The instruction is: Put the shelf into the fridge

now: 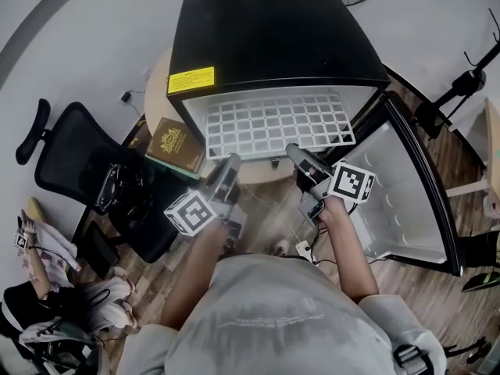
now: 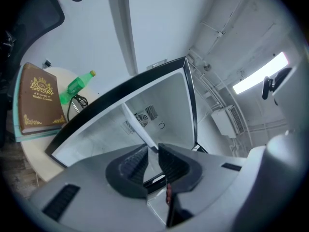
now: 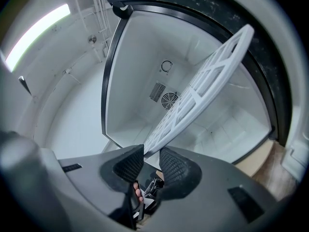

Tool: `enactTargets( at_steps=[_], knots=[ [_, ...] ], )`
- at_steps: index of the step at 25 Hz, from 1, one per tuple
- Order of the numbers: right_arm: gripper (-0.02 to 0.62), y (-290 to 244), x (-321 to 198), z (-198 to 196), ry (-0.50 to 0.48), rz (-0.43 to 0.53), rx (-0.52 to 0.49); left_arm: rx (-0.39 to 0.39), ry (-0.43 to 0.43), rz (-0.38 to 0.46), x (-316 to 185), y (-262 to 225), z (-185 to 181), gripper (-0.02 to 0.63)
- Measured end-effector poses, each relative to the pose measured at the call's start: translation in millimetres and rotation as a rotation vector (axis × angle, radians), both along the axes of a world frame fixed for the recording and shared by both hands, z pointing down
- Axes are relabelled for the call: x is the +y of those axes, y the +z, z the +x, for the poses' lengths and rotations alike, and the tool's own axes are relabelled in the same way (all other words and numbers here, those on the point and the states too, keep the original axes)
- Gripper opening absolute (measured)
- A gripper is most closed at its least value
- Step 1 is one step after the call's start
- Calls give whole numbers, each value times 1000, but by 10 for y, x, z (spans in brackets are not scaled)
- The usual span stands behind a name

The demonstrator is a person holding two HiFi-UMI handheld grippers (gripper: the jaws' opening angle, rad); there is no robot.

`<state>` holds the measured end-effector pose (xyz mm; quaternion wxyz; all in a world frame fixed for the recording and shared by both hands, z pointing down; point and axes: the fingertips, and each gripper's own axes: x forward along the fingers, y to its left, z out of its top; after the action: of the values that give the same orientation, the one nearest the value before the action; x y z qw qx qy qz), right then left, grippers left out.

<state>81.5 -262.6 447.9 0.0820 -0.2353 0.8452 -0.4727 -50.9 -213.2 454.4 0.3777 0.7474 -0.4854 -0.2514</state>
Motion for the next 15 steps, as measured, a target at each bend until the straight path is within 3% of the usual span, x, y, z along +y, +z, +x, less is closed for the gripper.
enactTargets(
  at_steps=[10,15],
  knots=[
    [112,110,-200,0,47,-50,44,6,10,-12,-213,21,-45,74],
    [112,74,-325,-76,25,-27,32,28,1,-26,-331,19,-73,74]
  ],
)
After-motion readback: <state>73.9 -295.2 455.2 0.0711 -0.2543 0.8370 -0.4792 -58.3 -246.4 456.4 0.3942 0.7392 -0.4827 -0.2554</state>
